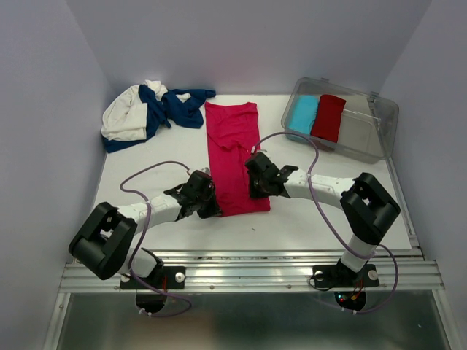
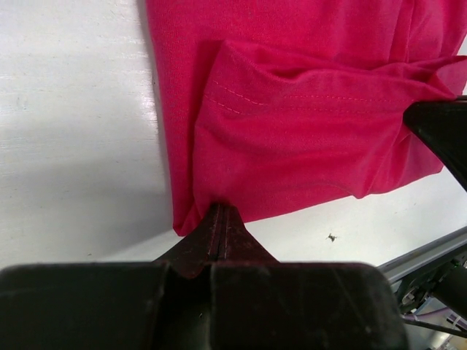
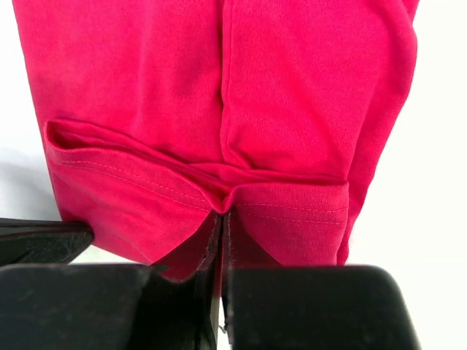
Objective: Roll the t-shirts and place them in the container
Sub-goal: Roll the T-shirt to the center of the board.
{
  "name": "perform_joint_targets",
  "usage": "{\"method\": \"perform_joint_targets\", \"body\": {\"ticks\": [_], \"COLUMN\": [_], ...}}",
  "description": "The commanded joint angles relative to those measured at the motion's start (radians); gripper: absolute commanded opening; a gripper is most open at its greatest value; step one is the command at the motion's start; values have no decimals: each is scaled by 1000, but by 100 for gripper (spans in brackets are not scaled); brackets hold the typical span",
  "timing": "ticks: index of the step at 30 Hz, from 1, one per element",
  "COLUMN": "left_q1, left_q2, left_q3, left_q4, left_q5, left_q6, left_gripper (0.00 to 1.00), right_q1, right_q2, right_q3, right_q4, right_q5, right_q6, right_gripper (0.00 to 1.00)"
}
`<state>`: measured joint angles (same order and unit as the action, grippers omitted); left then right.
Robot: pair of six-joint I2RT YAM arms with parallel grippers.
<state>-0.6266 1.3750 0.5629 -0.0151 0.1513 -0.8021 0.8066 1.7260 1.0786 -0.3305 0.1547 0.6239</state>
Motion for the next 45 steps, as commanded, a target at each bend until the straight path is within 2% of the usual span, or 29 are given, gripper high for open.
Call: {"method": "perform_joint_targets", "body": {"ticks": [1, 5, 6, 7, 11, 16, 20, 29, 36, 45], "left_q1": [-2, -2, -1, -1, -2, -1, -1, -1, 8, 8], "left_q2": [9, 9, 1, -5, -59, -151, -165, 8, 134, 125], "left_q3": [-23, -24, -24, -23, 9, 60, 104, 192, 200, 155], "left_q4": [6, 1, 0, -3, -43, -115, -123, -56, -55, -63], "left_q5": [-9, -7, -7, -7, -22, -61, -67, -68, -111, -133], "left_q6": [7, 11, 11, 12, 24, 32, 32, 40, 52, 38], "left_gripper": [0, 0, 0, 0, 0, 0, 0, 0, 0, 0], "right_q1": [6, 6, 6, 6, 6, -3, -3, -3, -24, -34], "right_q2": [-16, -2, 1, 3, -38, -107, -114, -82, -51, 27], "right_q3": [56, 67, 69, 75, 75, 52, 50, 15, -23, -49], "right_q4": [28, 27, 25, 24, 1, -22, -31, -42, -44, -18], "right_q5": [60, 71, 72, 72, 100, 134, 80, 106, 102, 106], "right_q6": [17, 20, 20, 19, 13, -6, -21, -21, -47, -75], "right_gripper": [5, 10, 20, 24, 27, 26, 25, 22, 21, 21]}}
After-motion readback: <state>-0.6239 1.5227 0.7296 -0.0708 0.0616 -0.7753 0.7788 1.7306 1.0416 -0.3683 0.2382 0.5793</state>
